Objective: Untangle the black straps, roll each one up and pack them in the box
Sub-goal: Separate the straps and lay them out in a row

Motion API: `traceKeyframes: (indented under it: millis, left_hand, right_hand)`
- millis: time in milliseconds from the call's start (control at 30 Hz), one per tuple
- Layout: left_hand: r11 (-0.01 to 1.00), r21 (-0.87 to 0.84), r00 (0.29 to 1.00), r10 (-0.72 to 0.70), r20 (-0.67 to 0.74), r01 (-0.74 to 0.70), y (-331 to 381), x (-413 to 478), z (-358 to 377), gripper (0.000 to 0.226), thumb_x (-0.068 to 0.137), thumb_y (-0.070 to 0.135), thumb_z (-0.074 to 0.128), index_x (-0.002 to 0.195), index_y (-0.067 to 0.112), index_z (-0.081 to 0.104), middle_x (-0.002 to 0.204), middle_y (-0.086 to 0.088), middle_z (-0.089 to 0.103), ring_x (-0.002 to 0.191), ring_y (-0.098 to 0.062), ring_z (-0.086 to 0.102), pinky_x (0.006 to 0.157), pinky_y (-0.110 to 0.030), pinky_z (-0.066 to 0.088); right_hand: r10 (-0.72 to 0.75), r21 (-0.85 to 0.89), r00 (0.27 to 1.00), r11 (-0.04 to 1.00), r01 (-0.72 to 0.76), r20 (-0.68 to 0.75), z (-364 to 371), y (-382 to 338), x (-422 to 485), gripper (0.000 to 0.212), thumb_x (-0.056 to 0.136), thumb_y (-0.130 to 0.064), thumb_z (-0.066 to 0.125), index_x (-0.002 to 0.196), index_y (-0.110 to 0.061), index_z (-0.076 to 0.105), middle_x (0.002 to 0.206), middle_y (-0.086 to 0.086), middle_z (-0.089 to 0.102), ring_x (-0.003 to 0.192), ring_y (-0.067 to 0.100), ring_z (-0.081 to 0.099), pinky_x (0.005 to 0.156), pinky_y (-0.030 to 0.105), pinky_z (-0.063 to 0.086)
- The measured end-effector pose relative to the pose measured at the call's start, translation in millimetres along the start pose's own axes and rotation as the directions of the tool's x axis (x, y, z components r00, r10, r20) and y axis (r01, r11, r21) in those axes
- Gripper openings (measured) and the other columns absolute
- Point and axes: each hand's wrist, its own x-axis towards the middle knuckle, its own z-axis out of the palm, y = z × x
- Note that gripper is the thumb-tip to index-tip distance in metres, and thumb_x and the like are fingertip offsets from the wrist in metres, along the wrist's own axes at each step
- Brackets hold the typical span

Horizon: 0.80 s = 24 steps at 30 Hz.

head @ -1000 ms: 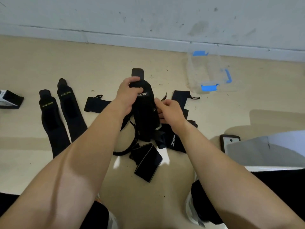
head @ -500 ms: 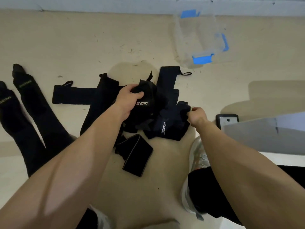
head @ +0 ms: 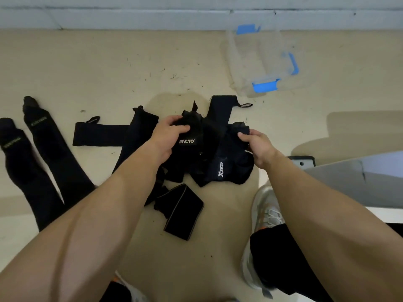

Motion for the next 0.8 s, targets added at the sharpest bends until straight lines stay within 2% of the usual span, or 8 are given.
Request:
traceKeyframes:
  millis: [100,200,333,400,500,633,700,800]
  left_hand:
    - [0.998,0.037,0.998,0.048,0.043,-0.049,25.1,-15.2,-4.9,0.035,0.094,0.003,0.068,0.127,0.014,0.064,0.118,-0.016,0.072,0.105,-0.033,0.072,0.086,-0.044,0.061]
    - [0.988,0.112,0.993,0.099,0.061,-0.106,50.1,-34.9,-10.6,0.041,0.094,0.003,0.068,0.134,0.01,0.06,0.118,-0.016,0.072,0.105,-0.031,0.072,0.087,-0.042,0.061]
    - [0.968,0.189,0.984,0.154,0.087,-0.168,81.9,-70.0,-18.7,0.036,0.096,0.002,0.065,0.131,0.006,0.063,0.117,-0.018,0.073,0.106,-0.034,0.072,0.095,-0.048,0.059]
    - [0.964,0.179,0.976,0.177,0.127,-0.198,101.2,-90.7,-26.2,0.03,0.097,0.001,0.063,0.127,0.007,0.065,0.113,-0.016,0.074,0.101,-0.031,0.074,0.085,-0.041,0.062]
    - [0.937,0.212,0.954,0.242,0.175,-0.276,133.1,-126.0,-39.7,0.025,0.1,0.003,0.061,0.123,0.01,0.065,0.108,-0.009,0.073,0.09,-0.02,0.073,0.074,-0.031,0.061]
    - [0.903,0.258,0.935,0.306,0.177,-0.344,168.7,-176.1,-59.0,0.023,0.1,0.006,0.062,0.121,0.015,0.063,0.112,-0.01,0.074,0.094,-0.021,0.073,0.08,-0.034,0.059]
    - [0.887,0.244,0.918,0.357,0.174,-0.391,181.5,-201.4,-68.1,0.024,0.1,0.006,0.062,0.122,0.015,0.063,0.106,-0.009,0.076,0.09,-0.02,0.075,0.073,-0.031,0.059]
    - [0.88,0.116,0.885,0.442,0.149,-0.46,193.1,-233.8,-78.1,0.028,0.1,0.003,0.061,0.124,0.017,0.064,0.102,-0.007,0.078,0.09,-0.019,0.076,0.067,-0.027,0.059]
  right_hand:
    - [-0.052,-0.095,0.996,0.994,0.059,0.074,10.6,-34.1,-16.8,0.024,0.094,-0.008,0.068,0.118,-0.011,0.068,0.1,0.006,0.075,0.084,0.022,0.071,0.07,0.034,0.059]
    - [-0.107,-0.187,0.987,0.974,0.128,0.121,25.3,-71.3,-41.9,0.034,0.09,0.0,0.068,0.121,-0.014,0.064,0.098,0.007,0.072,0.076,0.019,0.07,0.063,0.032,0.058]
    - [-0.203,-0.327,0.965,0.912,0.247,0.163,47.0,-117.6,-81.7,0.03,0.087,0.003,0.069,0.11,-0.015,0.064,0.101,0.009,0.07,0.086,0.024,0.07,0.069,0.035,0.058]
    - [-0.238,-0.424,0.947,0.851,0.311,0.216,57.5,-141.4,-103.9,0.026,0.085,0.001,0.071,0.107,-0.013,0.067,0.1,0.011,0.071,0.091,0.027,0.07,0.077,0.037,0.06]
    - [-0.275,-0.514,0.908,0.755,0.407,0.316,69.7,-179.3,-145.9,0.018,0.086,0.001,0.068,0.093,-0.015,0.066,0.09,0.007,0.07,0.083,0.026,0.068,0.072,0.034,0.057]
    - [-0.345,-0.492,0.844,0.696,0.523,0.41,79.6,-227.0,-204.1,0.017,0.088,0.003,0.066,0.096,-0.012,0.065,0.095,0.011,0.067,0.088,0.026,0.067,0.084,0.038,0.058]
    - [-0.386,-0.454,0.811,0.684,0.571,0.439,84.3,-250.1,-231.3,0.019,0.088,0.003,0.065,0.101,-0.011,0.065,0.097,0.012,0.065,0.09,0.027,0.066,0.082,0.037,0.059]
    - [-0.451,-0.339,0.749,0.693,0.637,0.486,89.7,-283.5,-269.8,0.026,0.088,0.004,0.064,0.112,-0.005,0.065,0.097,0.014,0.062,0.088,0.027,0.065,0.079,0.036,0.058]
